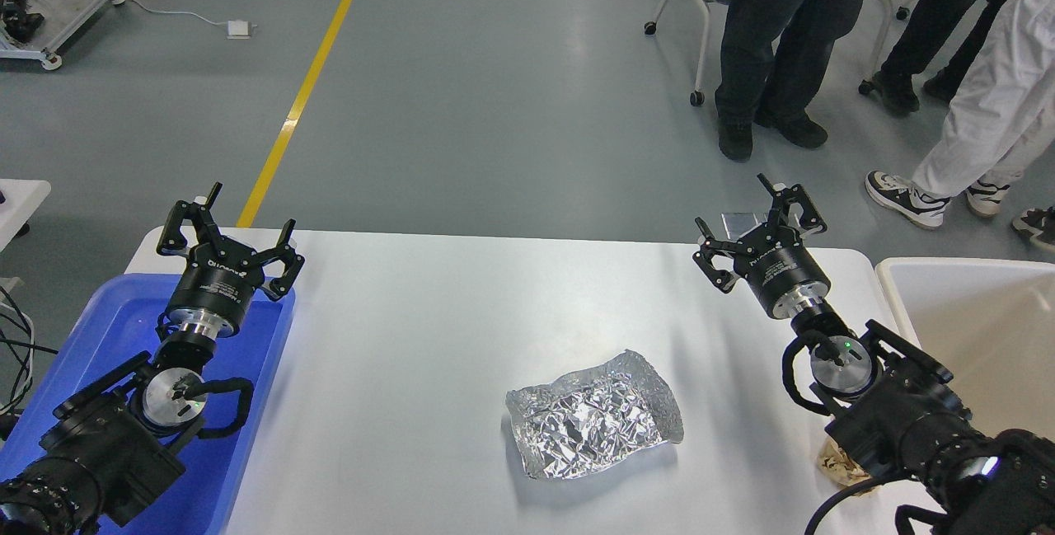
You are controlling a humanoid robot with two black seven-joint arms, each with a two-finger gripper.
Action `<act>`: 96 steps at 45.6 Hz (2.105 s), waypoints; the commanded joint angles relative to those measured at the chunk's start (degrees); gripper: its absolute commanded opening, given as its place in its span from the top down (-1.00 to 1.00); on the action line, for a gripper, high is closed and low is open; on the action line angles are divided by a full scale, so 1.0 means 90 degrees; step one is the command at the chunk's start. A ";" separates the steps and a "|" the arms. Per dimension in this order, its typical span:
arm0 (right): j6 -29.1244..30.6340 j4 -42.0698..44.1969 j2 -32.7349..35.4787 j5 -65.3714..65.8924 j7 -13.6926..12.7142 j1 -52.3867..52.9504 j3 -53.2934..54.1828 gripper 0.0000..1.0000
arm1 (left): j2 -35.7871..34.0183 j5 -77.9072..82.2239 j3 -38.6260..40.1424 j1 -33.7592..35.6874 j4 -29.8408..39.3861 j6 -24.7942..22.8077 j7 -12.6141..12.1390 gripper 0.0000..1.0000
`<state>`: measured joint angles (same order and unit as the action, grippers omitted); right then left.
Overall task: Tidy desktop
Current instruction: 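Raise the right gripper and swing it toward the foil ball, then lower the open right gripper onto the crumpled silver foil ball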
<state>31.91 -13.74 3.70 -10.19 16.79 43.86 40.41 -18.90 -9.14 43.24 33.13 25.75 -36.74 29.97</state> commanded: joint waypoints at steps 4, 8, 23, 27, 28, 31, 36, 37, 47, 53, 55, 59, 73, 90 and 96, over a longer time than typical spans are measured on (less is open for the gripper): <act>0.0018 -0.0066 -0.0001 -0.0001 0.0000 -0.0020 0.0011 -1.00 | 0.0000 0.0000 0.0010 0.0000 0.0000 0.0000 -0.0010 -1.00; 0.0048 -0.0085 -0.0011 -0.0001 0.0000 -0.0029 -0.0008 -1.00 | 0.0000 0.0000 0.0000 0.0000 0.0000 0.0000 0.0000 -1.00; 0.0067 -0.0660 0.0320 0.0029 0.0000 -0.0108 -0.0086 -1.00 | 0.0000 -0.0009 0.0000 0.0000 0.0000 0.0000 0.0000 -1.00; 0.0067 -0.1206 0.0701 0.0039 0.0000 -0.0205 -0.0106 -1.00 | 0.0000 -0.0009 0.0010 0.0000 0.0000 0.0000 0.0000 -1.00; 0.0067 -0.1411 0.0857 0.0058 0.0000 -0.0273 -0.0125 -1.00 | 0.0000 0.0000 0.0000 0.0000 0.0000 0.0000 0.0000 -1.00; 0.0038 -0.2055 0.1452 0.0155 0.0000 -0.0459 -0.0193 -1.00 | 0.0000 0.0000 0.0000 0.0000 0.0000 0.0000 0.0000 -1.00; 0.0009 -0.3042 0.2263 0.0185 0.0010 -0.0703 -0.0194 -1.00 | 0.0000 -0.0009 0.0000 0.0000 0.0000 0.0000 0.0000 -1.00; 0.0009 -0.3228 0.2429 0.0195 0.0010 -0.0752 -0.0194 -1.00 | 0.0000 0.0000 0.0000 0.0000 0.0000 0.0000 0.0000 -1.00; -0.0021 -0.4976 0.4002 0.0897 0.0020 -0.1289 -0.0096 -1.00 | 0.0000 -0.0009 0.0000 0.0000 0.0000 0.0000 0.0000 -1.00; -0.0284 -0.5738 0.4442 0.1882 0.0049 -0.1494 -0.0008 -1.00 | 0.0000 -0.0009 0.0000 0.0000 0.0000 0.0000 0.0000 -1.00; -0.0440 -0.6069 0.4510 0.2312 0.0097 -0.1543 0.0041 -1.00 | 0.0000 -0.0009 0.0000 0.0000 0.0000 0.0000 0.0000 -1.00; -0.0879 -0.6939 0.4764 0.3404 0.0127 -0.1689 0.0109 -1.00 | 0.0000 -0.0009 0.0000 0.0000 0.0000 0.0000 0.0000 -1.00; -0.2354 -0.7986 0.4257 0.8239 0.0156 -0.1778 -0.0408 -1.00 | 0.0000 0.0000 0.0000 0.0000 0.0000 0.0010 0.0000 -1.00; -0.3438 -0.6209 0.3311 1.0516 0.0801 -0.1533 -0.1522 -1.00 | 0.0000 0.0000 0.0010 0.0000 0.0000 0.0000 -0.0010 -1.00; -0.3721 -0.5613 0.2666 1.0868 0.0898 -0.1582 -0.1609 -1.00 | 0.0000 0.0000 0.0010 0.0000 0.0000 0.0000 -0.0010 -1.00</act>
<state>4.40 -74.09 36.13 77.69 22.74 29.53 29.39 -18.90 -9.14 43.29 33.13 25.75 -36.72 29.93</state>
